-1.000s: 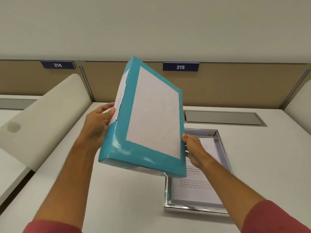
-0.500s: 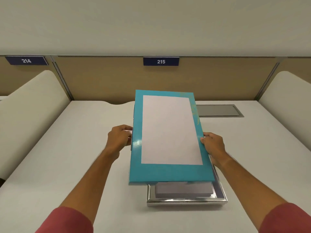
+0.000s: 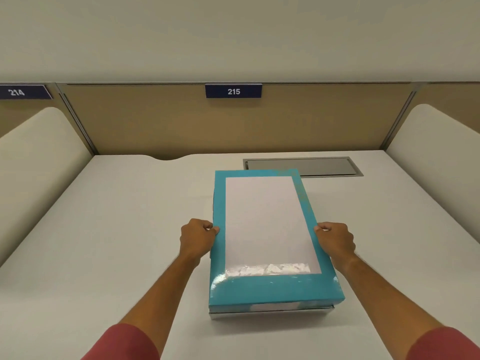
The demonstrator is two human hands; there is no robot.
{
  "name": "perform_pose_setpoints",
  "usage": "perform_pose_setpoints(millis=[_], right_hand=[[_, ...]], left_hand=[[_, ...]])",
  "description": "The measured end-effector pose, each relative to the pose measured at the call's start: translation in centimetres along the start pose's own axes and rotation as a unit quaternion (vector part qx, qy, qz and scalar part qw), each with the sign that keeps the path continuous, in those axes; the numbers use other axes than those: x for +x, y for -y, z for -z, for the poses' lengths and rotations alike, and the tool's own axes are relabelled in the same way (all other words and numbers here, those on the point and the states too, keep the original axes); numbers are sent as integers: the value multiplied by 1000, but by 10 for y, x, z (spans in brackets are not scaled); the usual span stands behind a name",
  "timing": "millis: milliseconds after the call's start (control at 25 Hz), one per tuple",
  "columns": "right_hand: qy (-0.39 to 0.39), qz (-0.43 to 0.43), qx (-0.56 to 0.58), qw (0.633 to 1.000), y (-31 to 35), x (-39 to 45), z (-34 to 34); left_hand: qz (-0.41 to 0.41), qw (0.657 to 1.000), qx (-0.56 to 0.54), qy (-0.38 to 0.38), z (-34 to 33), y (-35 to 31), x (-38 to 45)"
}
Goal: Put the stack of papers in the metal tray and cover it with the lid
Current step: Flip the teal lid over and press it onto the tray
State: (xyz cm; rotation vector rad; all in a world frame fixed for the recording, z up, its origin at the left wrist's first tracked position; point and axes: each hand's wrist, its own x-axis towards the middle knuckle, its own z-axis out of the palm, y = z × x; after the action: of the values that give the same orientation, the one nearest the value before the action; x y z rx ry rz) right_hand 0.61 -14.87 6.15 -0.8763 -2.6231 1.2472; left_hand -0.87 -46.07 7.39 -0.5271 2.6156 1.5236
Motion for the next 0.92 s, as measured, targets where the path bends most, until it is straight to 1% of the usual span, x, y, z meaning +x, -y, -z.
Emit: perform_pose_setpoints(millis=[160,480,640,760,920], right_hand=[[19,1,-45,999,-9,0,-6],[42,-9,-65,997,-8,1,-7],[51,15,-89,995,-3,3,-6],[73,23,-88,993,-2,4,-5],[108,50,-147,982,0,10,-6]], left_hand=[[26,999,29,-1,-8,18,-3],[57,998,33,-4,-14,24,-3],[50,997,56,-11,-16,18,2],[46,996,80,-7,-17,14,5],[60,991,121,-6,-21,15,12]])
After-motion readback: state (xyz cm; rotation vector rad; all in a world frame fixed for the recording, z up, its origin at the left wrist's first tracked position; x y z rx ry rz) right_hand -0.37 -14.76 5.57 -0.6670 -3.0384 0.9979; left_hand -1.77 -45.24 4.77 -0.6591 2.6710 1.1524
